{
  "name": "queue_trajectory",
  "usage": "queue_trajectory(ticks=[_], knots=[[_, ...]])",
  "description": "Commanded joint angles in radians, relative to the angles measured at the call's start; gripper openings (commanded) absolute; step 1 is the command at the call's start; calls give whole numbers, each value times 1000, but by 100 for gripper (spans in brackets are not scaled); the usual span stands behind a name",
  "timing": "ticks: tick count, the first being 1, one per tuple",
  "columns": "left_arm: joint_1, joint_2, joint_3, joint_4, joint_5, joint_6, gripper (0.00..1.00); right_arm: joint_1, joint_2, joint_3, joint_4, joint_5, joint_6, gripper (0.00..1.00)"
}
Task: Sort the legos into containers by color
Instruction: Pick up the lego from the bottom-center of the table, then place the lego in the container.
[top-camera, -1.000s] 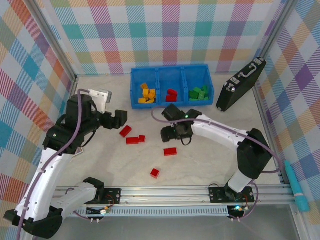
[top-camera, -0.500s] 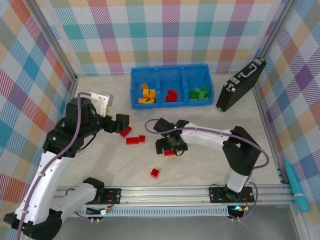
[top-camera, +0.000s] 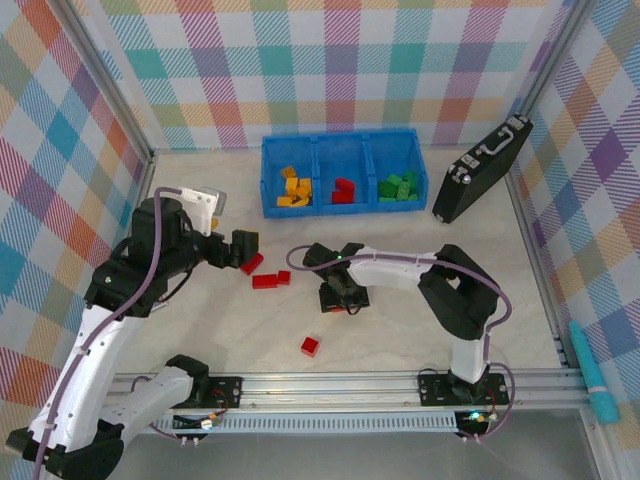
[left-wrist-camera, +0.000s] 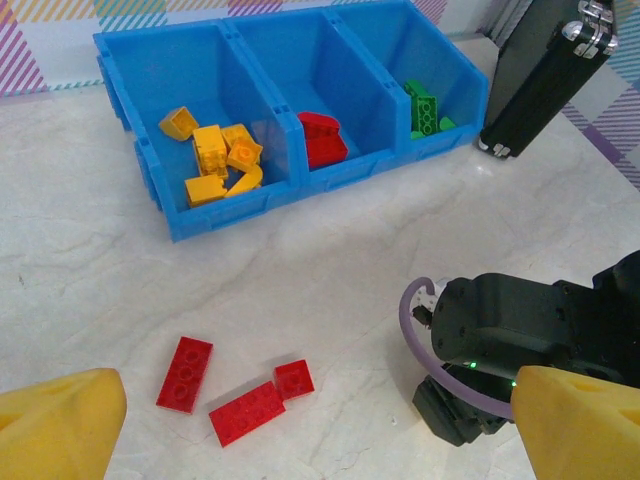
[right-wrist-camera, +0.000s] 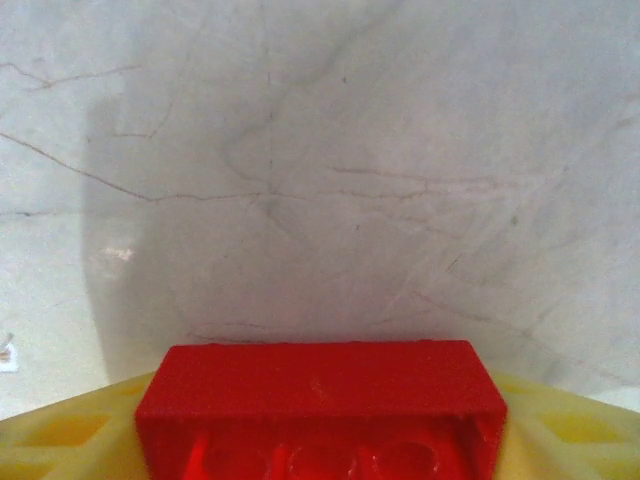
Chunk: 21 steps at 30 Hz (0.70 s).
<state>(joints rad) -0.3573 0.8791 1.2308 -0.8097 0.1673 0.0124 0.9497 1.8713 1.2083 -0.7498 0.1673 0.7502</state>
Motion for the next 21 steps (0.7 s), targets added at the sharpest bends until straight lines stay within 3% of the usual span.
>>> queue_trajectory(ticks=[1,6,9,12,15,21], knots=[[9,-11,-11,5,-3,1,99,6,12,13,-47,19,-12,59],[9,3,-2,-2,-9,0,99,-5,7,61,-92,55,-70,50],[9,10,9,-10,-19,3,99,-43,-8,158,-149,145,-158,49],[9,6,6,-10,-24,4,99,-115,-13,275,-146,234,-296,48],[9,9,2,-12,-27,8,100,-216,10,375,-82,245,-416,48],[9,45,26,-34,-51,21,100,-347,149,617,14,247,-501,48]])
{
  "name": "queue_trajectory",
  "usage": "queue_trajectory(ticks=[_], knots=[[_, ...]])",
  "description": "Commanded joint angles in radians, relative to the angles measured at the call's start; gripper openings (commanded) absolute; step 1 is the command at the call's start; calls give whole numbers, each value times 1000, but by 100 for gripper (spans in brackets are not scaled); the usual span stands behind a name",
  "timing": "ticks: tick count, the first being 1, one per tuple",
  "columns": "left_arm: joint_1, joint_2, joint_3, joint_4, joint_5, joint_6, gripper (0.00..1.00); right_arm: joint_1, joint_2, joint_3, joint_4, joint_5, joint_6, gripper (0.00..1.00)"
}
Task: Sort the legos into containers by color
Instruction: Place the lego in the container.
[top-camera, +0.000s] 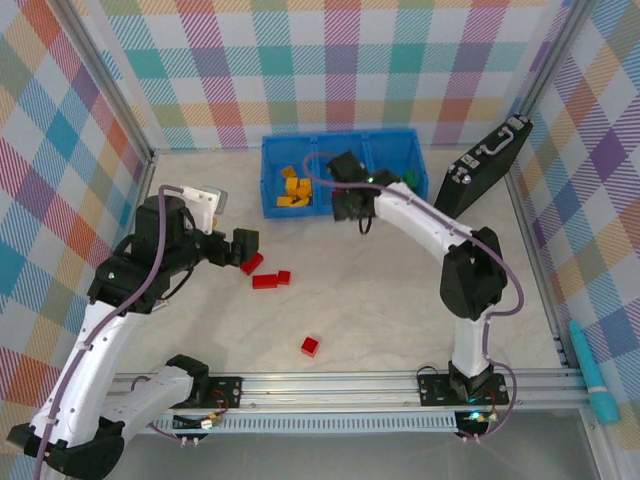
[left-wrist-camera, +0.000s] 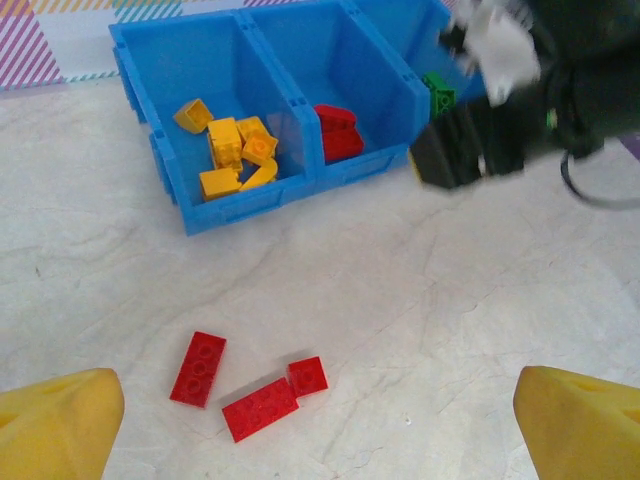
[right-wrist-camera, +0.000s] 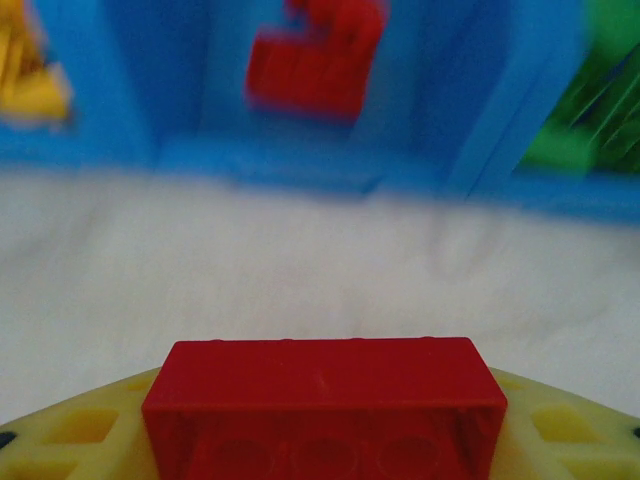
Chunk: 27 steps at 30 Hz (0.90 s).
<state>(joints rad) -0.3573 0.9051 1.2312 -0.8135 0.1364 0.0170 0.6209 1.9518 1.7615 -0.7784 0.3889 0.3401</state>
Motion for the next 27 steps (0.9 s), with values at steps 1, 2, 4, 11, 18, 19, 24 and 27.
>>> queue_trajectory(ticks=[1,2,4,11,18,19,24,27], knots=[[9,27,29,-28,-23,21,100,-28,99,107,54,23,-98,47],[9,32,27,-25,-27,24,100,-35,125,144,66,19,-107,47],[9,36,11,3,-40,27,100,-50,192,224,93,17,-128,48],[9,31,-2,15,-65,18,99,-84,414,497,75,-12,-154,49],[10,8,-22,48,-83,-17,99,-95,521,612,36,9,-140,54],[10,8,-24,47,-83,-21,98,-96,522,608,40,8,-136,54],[10,9,-21,44,-75,-28,99,-104,524,576,58,-14,-111,62],[10,7,-16,43,-85,-34,98,-104,519,553,68,-30,-100,64]])
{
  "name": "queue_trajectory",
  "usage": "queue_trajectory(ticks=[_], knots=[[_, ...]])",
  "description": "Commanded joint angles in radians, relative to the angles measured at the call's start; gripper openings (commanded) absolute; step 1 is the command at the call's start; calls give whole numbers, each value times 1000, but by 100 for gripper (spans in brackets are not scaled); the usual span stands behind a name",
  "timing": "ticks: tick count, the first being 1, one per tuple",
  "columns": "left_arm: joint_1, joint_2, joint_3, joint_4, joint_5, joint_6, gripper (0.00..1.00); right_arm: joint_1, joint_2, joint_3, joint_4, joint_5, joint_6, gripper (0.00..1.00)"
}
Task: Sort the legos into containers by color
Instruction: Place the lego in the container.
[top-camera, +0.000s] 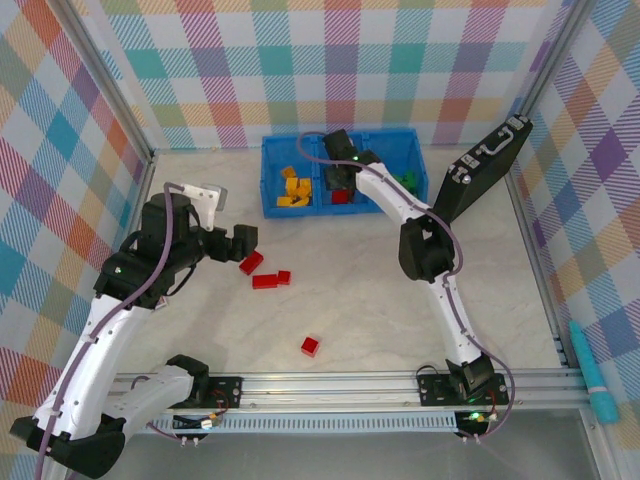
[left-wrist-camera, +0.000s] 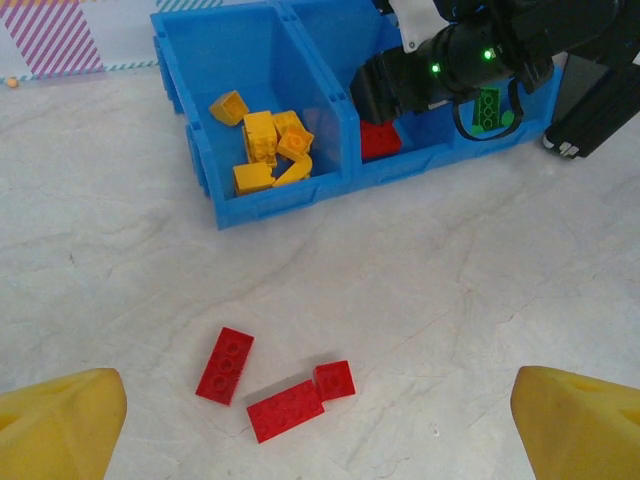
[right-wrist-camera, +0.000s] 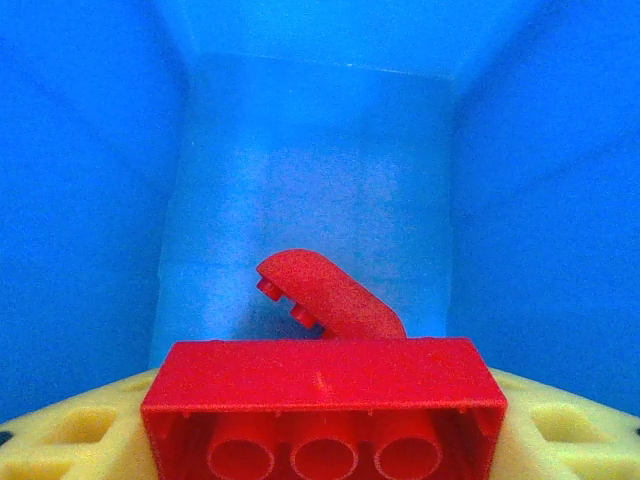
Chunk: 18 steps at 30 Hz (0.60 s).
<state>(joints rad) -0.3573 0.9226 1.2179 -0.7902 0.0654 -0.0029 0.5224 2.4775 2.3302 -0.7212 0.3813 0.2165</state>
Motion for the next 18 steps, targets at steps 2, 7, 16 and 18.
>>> queue_trajectory(ticks=[2,7,16,18], knots=[[9,-18,-4,26,-22,-21,98,-6,-9,-26,18,-37,28,68],[10,-39,-4,24,-19,-39,98,-5,-38,-80,56,-53,48,74],[10,-86,6,-4,-31,-60,98,-4,-99,-121,66,-78,78,79],[10,-94,4,-3,-30,-67,98,-4,-125,-140,69,-78,89,80]])
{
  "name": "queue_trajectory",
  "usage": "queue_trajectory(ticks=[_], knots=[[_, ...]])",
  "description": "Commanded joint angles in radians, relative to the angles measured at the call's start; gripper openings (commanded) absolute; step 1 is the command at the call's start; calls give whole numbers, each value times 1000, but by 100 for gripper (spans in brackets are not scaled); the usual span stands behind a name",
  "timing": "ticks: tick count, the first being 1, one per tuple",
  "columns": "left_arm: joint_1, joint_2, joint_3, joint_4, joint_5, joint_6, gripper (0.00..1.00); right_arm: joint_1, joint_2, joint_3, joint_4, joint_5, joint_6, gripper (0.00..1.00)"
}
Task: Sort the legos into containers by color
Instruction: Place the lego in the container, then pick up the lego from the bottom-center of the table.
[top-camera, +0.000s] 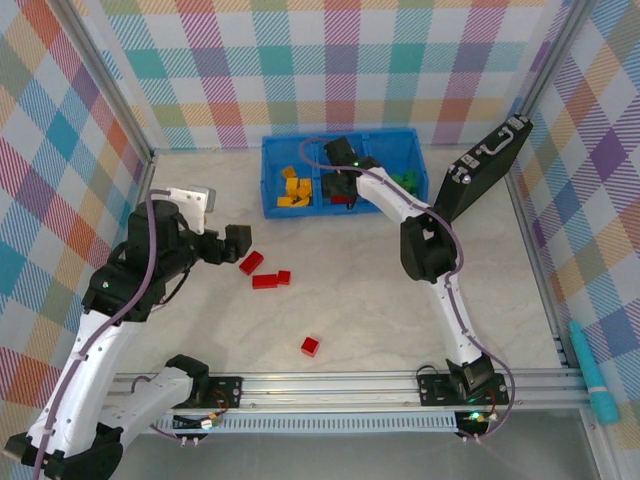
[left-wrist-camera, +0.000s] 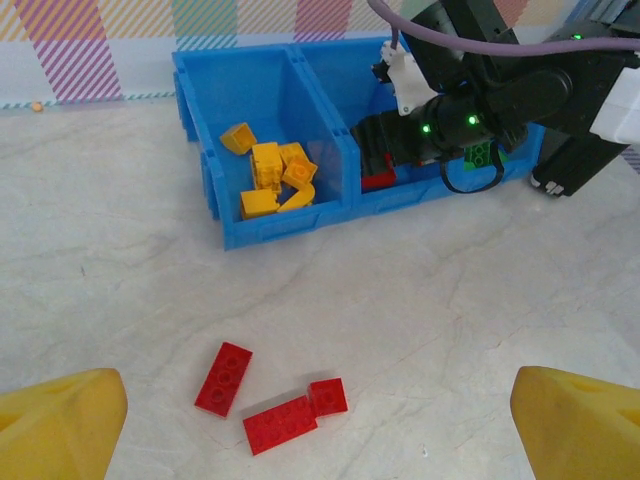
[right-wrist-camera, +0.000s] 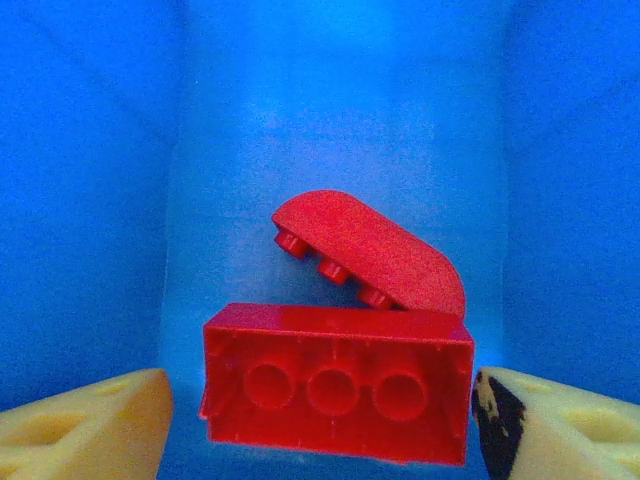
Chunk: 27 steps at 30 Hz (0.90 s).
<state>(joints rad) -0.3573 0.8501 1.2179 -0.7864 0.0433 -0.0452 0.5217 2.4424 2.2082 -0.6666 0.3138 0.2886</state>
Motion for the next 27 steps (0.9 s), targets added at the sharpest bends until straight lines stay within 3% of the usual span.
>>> queue_trajectory(ticks=[1,9,13,17,21,27], knots=[[9,-26,3,-7,-5,-30,98,-2,-103,-25,15,-15,19,81],[9,-60,2,-7,16,-47,98,7,-196,-108,29,-23,28,84],[10,-69,4,1,21,-41,98,23,-277,-181,35,-49,33,77],[9,-65,8,12,36,-29,98,67,-383,-276,-5,-95,49,76],[9,-66,-1,36,39,-10,98,168,-557,-509,16,-88,149,76],[9,-89,-7,75,21,-14,99,429,-751,-789,-31,-41,369,80]])
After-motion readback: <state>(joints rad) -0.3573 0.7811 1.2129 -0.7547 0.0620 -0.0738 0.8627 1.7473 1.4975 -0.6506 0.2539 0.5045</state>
